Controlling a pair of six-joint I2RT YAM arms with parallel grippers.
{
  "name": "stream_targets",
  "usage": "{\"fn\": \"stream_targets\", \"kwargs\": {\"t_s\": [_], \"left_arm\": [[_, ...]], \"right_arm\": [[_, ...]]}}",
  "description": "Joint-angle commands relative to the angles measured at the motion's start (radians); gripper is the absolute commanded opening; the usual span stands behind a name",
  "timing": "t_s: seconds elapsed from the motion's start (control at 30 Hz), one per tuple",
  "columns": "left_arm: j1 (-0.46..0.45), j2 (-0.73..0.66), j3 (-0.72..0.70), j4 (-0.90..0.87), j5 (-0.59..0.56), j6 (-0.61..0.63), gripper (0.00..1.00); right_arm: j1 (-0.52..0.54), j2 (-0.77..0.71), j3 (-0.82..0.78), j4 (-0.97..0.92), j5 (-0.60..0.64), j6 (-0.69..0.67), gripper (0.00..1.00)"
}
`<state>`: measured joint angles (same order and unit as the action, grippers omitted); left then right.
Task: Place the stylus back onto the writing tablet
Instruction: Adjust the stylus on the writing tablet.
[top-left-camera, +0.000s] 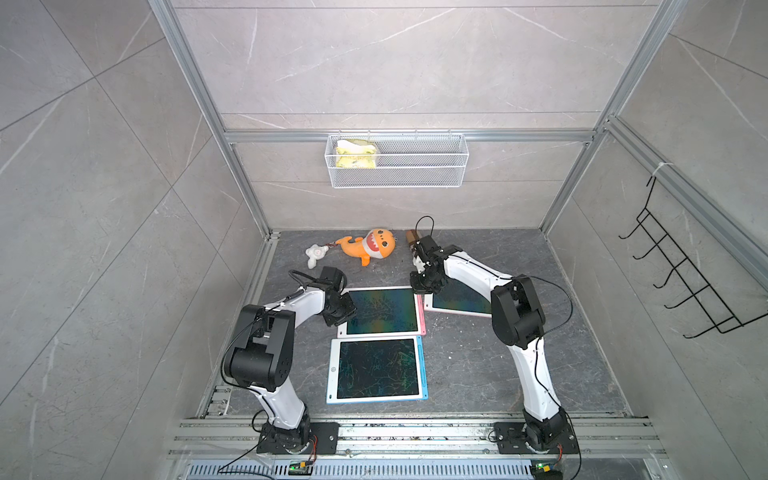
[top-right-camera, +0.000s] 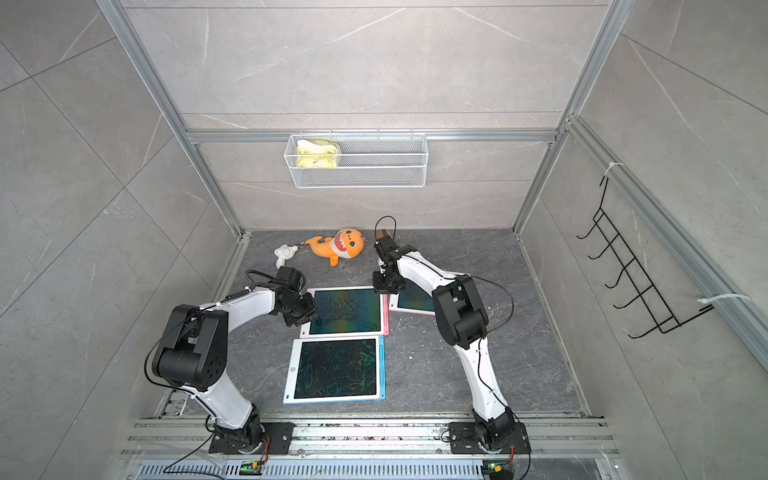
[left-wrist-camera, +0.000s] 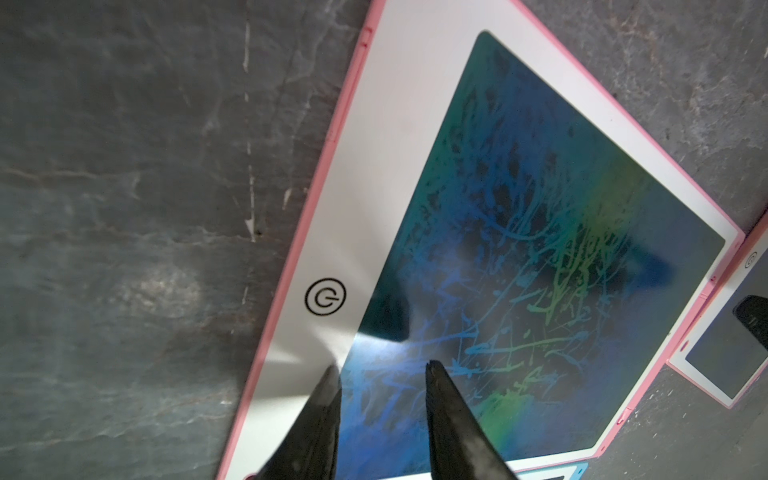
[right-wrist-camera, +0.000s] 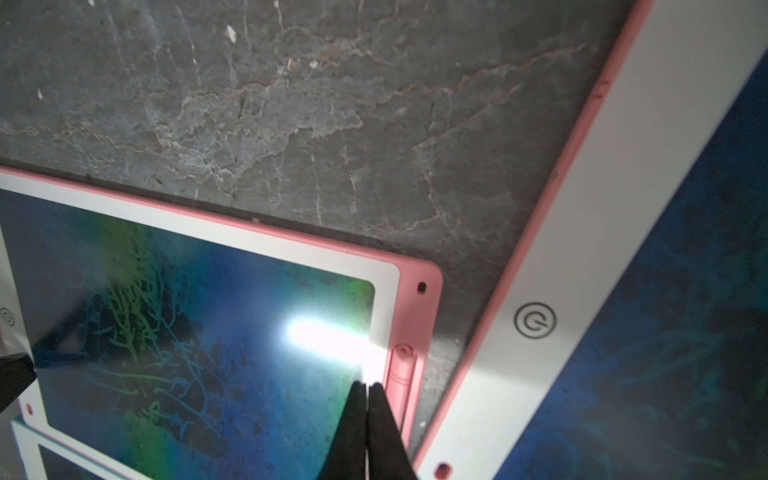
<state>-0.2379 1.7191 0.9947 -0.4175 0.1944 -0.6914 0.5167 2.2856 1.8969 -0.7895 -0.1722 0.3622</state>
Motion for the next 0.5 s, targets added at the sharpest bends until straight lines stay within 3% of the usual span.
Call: {"fn": "stream_targets", "kwargs": {"t_s": [0.0, 0.47], "left_arm": [[-0.008, 0.03, -0.005, -0.036, 0.007, 0.013, 0.37], [-0.008, 0.028, 0.001, -0.044, 0.003, 0.016, 0.36]], "right_arm": [[0.006, 0.031, 0.035, -0.025, 0.005, -0.01, 0.07], [0.005, 0.046, -0.011, -0.017, 0.031, -0.005, 0.0]]}}
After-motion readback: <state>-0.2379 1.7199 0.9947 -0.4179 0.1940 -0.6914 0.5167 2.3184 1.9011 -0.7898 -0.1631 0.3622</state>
